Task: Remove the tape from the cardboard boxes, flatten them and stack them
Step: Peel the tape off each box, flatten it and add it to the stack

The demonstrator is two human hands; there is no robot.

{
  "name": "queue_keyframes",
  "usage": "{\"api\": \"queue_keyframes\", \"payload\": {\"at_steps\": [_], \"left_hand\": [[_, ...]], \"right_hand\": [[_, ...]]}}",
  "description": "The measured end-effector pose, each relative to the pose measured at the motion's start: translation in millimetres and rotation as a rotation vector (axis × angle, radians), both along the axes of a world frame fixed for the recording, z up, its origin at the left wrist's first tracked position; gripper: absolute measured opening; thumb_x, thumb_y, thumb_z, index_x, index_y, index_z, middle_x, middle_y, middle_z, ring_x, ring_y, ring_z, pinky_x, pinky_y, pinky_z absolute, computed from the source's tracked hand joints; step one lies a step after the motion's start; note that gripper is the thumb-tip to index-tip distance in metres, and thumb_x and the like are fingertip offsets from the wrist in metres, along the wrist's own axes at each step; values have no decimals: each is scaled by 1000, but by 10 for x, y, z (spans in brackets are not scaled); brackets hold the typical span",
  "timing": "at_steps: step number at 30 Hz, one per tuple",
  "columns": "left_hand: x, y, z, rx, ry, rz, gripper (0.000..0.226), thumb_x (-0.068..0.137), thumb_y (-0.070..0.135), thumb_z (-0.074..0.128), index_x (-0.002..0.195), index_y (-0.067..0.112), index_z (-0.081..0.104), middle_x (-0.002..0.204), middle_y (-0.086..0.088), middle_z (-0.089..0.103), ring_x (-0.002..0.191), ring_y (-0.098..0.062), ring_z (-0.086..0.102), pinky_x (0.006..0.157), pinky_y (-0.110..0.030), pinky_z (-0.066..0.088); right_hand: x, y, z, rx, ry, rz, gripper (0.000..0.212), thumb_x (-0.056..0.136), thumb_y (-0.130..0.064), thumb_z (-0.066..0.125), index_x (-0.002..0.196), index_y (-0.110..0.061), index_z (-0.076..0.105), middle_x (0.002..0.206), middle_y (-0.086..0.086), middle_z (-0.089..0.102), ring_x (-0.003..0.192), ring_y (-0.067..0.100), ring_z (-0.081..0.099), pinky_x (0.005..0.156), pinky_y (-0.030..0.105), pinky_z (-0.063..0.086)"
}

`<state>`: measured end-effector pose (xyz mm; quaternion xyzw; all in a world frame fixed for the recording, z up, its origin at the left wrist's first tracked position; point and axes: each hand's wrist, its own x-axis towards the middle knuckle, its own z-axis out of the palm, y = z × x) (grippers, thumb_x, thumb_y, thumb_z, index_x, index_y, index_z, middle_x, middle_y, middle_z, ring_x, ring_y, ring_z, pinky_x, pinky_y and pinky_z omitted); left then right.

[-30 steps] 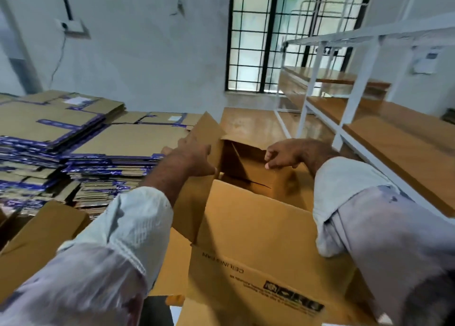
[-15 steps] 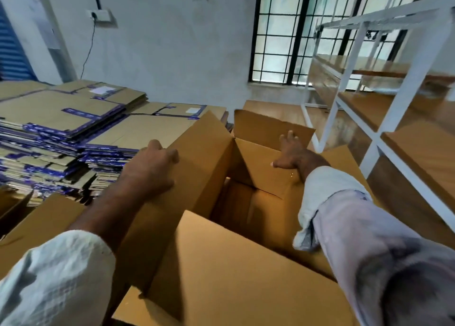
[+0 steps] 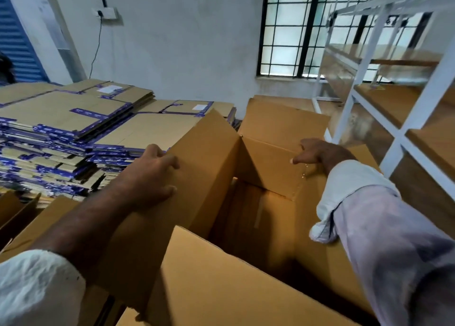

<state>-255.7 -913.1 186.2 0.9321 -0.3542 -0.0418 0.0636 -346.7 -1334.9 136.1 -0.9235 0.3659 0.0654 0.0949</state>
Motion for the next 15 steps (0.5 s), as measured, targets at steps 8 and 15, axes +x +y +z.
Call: {"api": "queue_keyframes", "payload": {"at_steps": [8, 15], "left_hand": [[28, 379, 401, 31, 163, -120, 73, 92, 41, 70, 152, 29, 30, 148, -14, 51, 125, -33, 58, 94, -42, 54], [18, 677, 313, -296, 458, -154, 76, 84, 48, 72, 148, 27, 36, 121, -8, 63, 95, -29, 67, 70, -46, 60]], "right_hand": [[-1238, 274, 720, -100, 35, -236, 67, 93, -58, 64, 143, -13, 57, 150, 12, 53, 134, 32, 51, 107, 44, 43], [-2055, 1252, 680, -41, -38, -325, 63, 70, -74, 68, 120, -37, 64, 141, 0, 59, 122, 28, 57, 103, 50, 48]]}}
